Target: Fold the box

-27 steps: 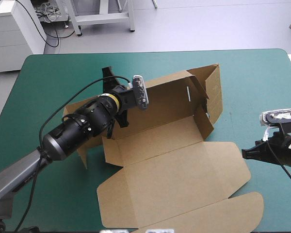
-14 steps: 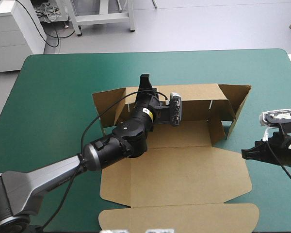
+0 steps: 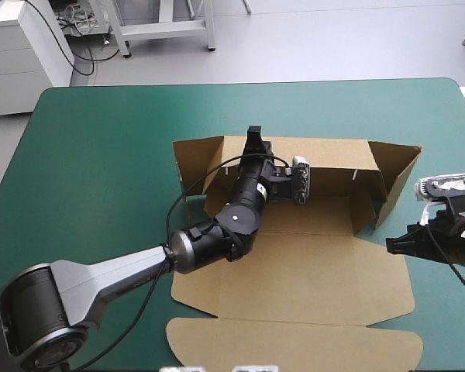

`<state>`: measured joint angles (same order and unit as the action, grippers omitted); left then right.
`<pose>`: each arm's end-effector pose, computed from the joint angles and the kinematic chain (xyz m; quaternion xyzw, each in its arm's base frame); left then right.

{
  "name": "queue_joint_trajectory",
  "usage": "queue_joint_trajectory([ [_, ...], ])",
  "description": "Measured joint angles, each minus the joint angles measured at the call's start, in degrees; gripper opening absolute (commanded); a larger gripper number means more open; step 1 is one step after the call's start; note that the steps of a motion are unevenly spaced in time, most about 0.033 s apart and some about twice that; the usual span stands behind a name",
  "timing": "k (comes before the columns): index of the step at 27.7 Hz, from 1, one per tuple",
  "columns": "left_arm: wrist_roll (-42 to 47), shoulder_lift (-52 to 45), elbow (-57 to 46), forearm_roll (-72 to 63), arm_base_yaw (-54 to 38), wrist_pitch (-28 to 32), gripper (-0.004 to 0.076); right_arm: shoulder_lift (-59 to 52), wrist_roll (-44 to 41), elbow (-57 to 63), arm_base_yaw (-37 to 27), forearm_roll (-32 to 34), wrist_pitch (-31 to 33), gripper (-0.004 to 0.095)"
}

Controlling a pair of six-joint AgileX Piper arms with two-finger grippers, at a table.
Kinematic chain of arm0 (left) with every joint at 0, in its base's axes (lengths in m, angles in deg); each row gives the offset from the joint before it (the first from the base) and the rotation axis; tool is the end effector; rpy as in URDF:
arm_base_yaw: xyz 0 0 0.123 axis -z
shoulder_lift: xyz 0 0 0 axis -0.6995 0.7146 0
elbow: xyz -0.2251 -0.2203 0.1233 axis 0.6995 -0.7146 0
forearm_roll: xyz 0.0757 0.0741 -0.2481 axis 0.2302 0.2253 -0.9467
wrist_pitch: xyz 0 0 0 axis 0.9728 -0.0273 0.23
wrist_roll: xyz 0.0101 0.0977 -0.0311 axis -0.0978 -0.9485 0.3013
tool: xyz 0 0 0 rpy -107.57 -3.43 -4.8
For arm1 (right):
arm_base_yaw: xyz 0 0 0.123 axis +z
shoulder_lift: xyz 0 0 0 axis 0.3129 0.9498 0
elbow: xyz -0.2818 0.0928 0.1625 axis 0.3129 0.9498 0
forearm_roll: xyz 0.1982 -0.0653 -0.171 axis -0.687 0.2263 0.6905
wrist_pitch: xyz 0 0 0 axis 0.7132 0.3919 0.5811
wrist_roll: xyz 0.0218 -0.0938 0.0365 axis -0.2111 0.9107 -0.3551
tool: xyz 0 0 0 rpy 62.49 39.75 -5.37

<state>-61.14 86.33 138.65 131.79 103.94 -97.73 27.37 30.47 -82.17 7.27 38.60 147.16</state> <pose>0.2781 -0.3448 0.3475 0.6119 0.5203 0.3091 0.5092 0.1359 -0.0023 0.3973 -0.0732 0.9352 0.0313 0.3451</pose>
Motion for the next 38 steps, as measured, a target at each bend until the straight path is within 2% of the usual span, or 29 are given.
queue_joint_trajectory([
  [2,0.1,0.1,0.0,0.4,0.5,0.3,-0.0008,0.0,0.0,0.0,0.0,0.0,0.5,0.0131],
  [6,0.3,0.1,0.0,0.7,0.7,0.5,-0.0008,0.0,-2.5,0.0,0.0,0.0,2.2,0.0364],
  [7,0.3,0.1,0.0,0.7,0.7,0.5,-0.0008,0.0,-3.4,0.0,0.0,0.0,2.3,0.0473],
  [9,0.4,0.1,0.0,0.7,0.7,0.5,-0.0008,0.0,-4.7,0.0,0.0,0.0,2.4,0.0566],
  [13,0.4,0.1,0.0,0.7,0.7,0.5,-0.0008,0.0,-5.2,0.0,0.0,-0.8,2.9,0.0686],
  [20,0.4,0.1,0.0,0.4,0.7,0.5,-0.0008,0.0,-5.3,0.0,0.0,-7.7,4.7,0.0686],
  [27,0.4,0.1,0.0,-1.1,0.7,0.0,-0.0008,0.0,-6.2,-0.4,0.0,-10.6,3.5,0.0685],
  [32,0.4,0.1,-0.9,0.1,0.7,0.2,-0.0008,0.3,-7.8,-6.0,0.0,-11.0,-1.0,0.0686],
  [38,3.5,-0.5,-6.9,9.9,0.7,0.2,-0.0008,4.9,-11.9,-16.2,0.0,-7.9,-1.9,0.0667],
])
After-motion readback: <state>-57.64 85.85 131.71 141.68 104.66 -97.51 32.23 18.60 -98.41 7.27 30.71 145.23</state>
